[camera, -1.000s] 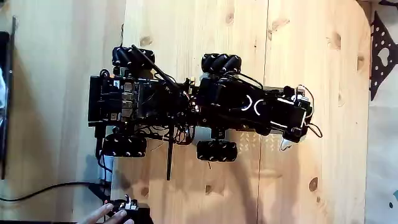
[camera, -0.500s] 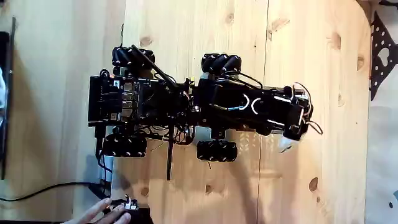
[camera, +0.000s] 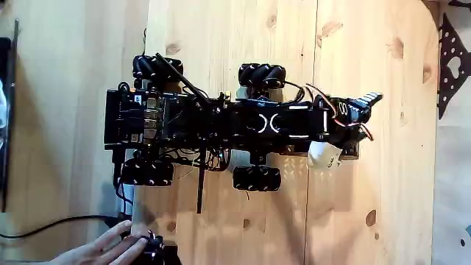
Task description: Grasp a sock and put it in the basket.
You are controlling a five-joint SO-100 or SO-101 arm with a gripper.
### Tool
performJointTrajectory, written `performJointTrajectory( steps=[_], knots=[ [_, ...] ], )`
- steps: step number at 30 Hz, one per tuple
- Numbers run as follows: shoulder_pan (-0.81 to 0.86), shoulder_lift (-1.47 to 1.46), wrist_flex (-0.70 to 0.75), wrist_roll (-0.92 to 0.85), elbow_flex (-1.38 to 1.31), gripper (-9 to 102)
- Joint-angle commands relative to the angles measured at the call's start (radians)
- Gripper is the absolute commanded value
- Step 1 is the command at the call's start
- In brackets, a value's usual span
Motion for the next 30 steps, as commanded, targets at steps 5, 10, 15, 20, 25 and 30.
performJointTrajectory(
  steps=[5, 10, 15, 20, 25, 30],
  knots=[
    [-0.112, 0.078, -0.359, 0.825, 0.245, 40],
    [-0.049, 0.176, -0.495, 1.103, 0.318, 36],
    [0.054, 0.367, -0.453, 1.152, 0.382, 21],
    [0.149, 0.377, -0.471, 1.137, 0.48, 8],
    [0.161, 0.376, -0.36, 1.114, 0.555, 0],
    [0.169, 0.376, -0.16, 1.104, 0.555, 0]
  ],
)
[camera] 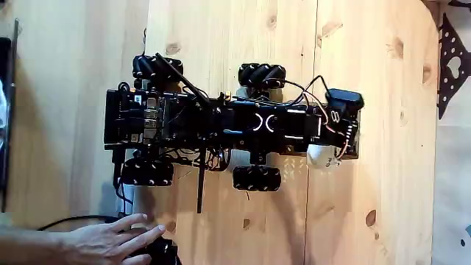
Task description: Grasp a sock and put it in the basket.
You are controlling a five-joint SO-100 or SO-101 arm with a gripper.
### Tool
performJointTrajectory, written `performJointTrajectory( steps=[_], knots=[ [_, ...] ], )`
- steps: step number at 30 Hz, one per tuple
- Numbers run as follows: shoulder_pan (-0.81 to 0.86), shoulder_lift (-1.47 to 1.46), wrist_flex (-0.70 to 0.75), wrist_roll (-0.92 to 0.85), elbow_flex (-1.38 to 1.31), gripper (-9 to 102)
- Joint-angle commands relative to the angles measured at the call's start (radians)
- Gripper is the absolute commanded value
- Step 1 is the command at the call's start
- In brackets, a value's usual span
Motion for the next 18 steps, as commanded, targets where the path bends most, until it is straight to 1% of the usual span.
performJointTrajectory(
  steps=[1, 3, 8, 18],
  knots=[
    [0.025, 0.005, 0.124, -0.028, -0.005, 0],
    [0.046, 0.005, 0.183, -0.035, -0.005, 0],
    [0.066, 0.005, 0.255, -0.06, -0.005, 0],
    [0.046, 0.006, 0.255, -0.086, -0.003, 0]
  ],
)
